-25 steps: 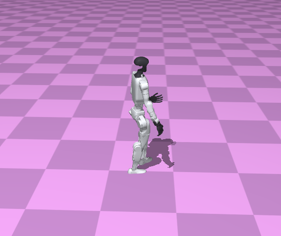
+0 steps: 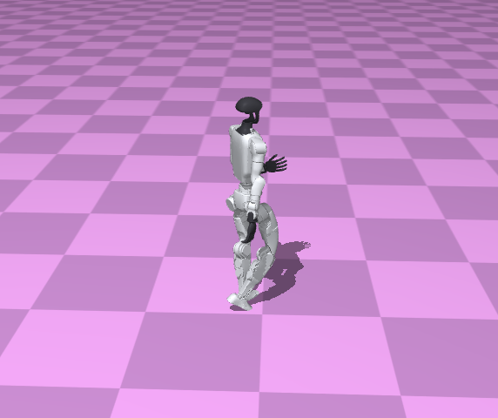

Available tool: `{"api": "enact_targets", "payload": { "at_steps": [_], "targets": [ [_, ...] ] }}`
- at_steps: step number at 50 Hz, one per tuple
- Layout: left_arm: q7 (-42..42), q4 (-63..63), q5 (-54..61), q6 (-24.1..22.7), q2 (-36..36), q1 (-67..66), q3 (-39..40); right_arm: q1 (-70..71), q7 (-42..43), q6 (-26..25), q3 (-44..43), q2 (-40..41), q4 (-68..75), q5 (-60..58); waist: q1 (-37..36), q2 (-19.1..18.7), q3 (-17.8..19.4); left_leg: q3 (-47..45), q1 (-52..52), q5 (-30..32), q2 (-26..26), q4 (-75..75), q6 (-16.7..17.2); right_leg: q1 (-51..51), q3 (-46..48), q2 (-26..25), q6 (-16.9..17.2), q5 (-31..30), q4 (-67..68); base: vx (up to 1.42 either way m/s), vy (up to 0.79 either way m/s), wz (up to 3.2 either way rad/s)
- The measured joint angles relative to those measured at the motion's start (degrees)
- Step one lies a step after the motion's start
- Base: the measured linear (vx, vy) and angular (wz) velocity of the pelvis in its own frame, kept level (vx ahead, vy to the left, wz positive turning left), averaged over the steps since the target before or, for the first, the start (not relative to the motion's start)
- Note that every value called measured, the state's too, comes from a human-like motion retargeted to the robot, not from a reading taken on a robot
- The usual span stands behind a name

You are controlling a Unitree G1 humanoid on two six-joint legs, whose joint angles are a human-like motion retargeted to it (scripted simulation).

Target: Walk run

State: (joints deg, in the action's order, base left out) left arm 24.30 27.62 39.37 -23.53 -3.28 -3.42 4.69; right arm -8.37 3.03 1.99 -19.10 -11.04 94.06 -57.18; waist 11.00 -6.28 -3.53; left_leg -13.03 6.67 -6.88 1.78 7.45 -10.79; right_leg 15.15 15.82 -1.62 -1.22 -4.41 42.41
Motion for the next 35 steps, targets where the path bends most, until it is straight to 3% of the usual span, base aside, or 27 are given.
{"api": "enact_targets", "payload": {
  "at_steps": [7, 10, 14, 15, 17, 18, 20, 25, 28, 32, 35],
  "targets": [
    [1.4, -1.1, -0.2, -0.1, 0.7, 1.0, -1.3, -3.8, -3.1, -0.6, -0.8, 0.2, 2.4, 3.8, 5.0, 2.1, 1.1, 7.6, -6.6, -2.3, 6.2, -1.8, -0.5, 6.9, -4.3, 6.6, 4.3, 1.6, -23.2, 0.53, -0.07, 1.06],
    [1.9, -0.9, 0.0, 0.0, 0.8, 0.5, -1.1, -3.9, -3.9, -1.5, -0.6, 0.3, 2.9, 1.3, 7.0, 3.4, 2.2, 10.9, -10.7, -3.4, 8.1, -2.7, -0.2, 8.6, -9.5, 7.1, 5.7, 3.1, -33.4, 0.61, -0.17, 0.92],
    [2.2, -0.2, 0.3, 0.3, 0.3, -0.6, -0.4, -3.8, -3.7, -1.7, -0.3, 0.2, 2.1, -2.5, 7.0, 3.7, 2.6, 12.8, -14.6, -4.6, 8.6, -2.2, 0.9, 9.0, -11.2, 7.0, 10.3, 1.0, -41.9, 0.67, -0.23, 0.43],
    [2.3, 0.0, 0.4, 0.4, 0.2, -0.9, -0.2, -3.8, -3.5, -1.8, -0.3, 0.1, 2.0, -3.1, 6.9, 3.8, 2.4, 13.1, -15.2, -4.6, 8.7, -1.8, 1.3, 8.6, -10.3, 7.1, 10.7, 0.3, -42.1, 0.63, -0.24, 0.4],
    [2.6, 0.7, 0.5, 0.8, -0.3, -1.7, 0.4, -3.3, -3.2, -2.5, -0.7, -0.1, 2.0, -3.3, 7.1, 4.0, 1.7, 14.1, -16.1, -3.5, 9.0, -0.4, 2.6, 7.6, -9.4, 6.6, 6.9, -2.5, -39.9, 0.63, -0.25, 0.62],
    [2.7, 0.9, 0.5, 0.9, -0.5, -2.4, 0.4, -3.2, -3.1, -2.8, -1.1, -0.2, 2.1, -3.0, 7.7, 4.1, 1.4, 14.9, -16.6, -2.3, 9.0, 0.5, 3.4, 6.8, -5.5, 7.3, 6.3, -4.2, -39.7, 0.82, -0.34, 1.08],
    [2.6, 1.3, 0.6, 1.0, -1.0, -4.0, 0.1, -3.0, -2.9, -3.2, -2.1, -0.5, 2.2, -2.1, 9.9, 3.7, 0.6, 17.3, -17.0, 2.3, 8.3, 3.7, 6.0, 4.8, -7.5, 6.5, 4.8, -6.8, -40.0, 0.87, -0.39, 1.33],
    [2.4, 2.6, -0.3, 1.3, -3.2, -6.8, -0.8, 0.6, -4.2, -3.2, -3.2, -2.1, 3.2, 3.8, 9.0, 4.1, -0.9, 14.7, -9.8, 24.8, 7.4, 24.7, 16.7, -0.9, -7.8, 8.1, 2.5, -1.1, -39.3, 0.63, -0.28, 0.71],
    [3.3, 1.8, -0.8, 0.4, -3.0, -7.4, -0.6, 4.8, -5.1, -3.0, -2.0, -2.8, 2.4, 6.1, 8.4, 5.8, -1.9, 7.9, -2.7, 29.0, 4.1, 38.5, 18.4, -3.3, -4.4, 9.4, 1.6, 1.6, -39.0, 0.56, -0.26, 0.48],
    [5.1, 1.8, -2.0, 0.6, -2.9, -7.2, 0.5, 11.1, -5.6, -2.2, 0.0, -3.3, -0.8, 8.0, 6.3, 7.2, -1.2, 0.5, 5.0, 14.8, -1.6, 47.6, 12.6, -7.1, -1.4, 8.5, 0.2, 3.8, -39.6, 0.42, -0.22, 0.23],
    [3.9, 1.6, -1.7, 0.1, -3.7, -7.4, 0.9, 14.6, -6.9, -0.3, 1.0, -3.1, -6.2, 7.2, 2.9, 7.8, -0.3, -3.5, 10.9, 6.7, -3.3, 47.8, 11.0, -9.5, -3.3, 6.8, -0.8, 5.3, -40.0, 0.45, -0.17, -0.3]
  ]
}}
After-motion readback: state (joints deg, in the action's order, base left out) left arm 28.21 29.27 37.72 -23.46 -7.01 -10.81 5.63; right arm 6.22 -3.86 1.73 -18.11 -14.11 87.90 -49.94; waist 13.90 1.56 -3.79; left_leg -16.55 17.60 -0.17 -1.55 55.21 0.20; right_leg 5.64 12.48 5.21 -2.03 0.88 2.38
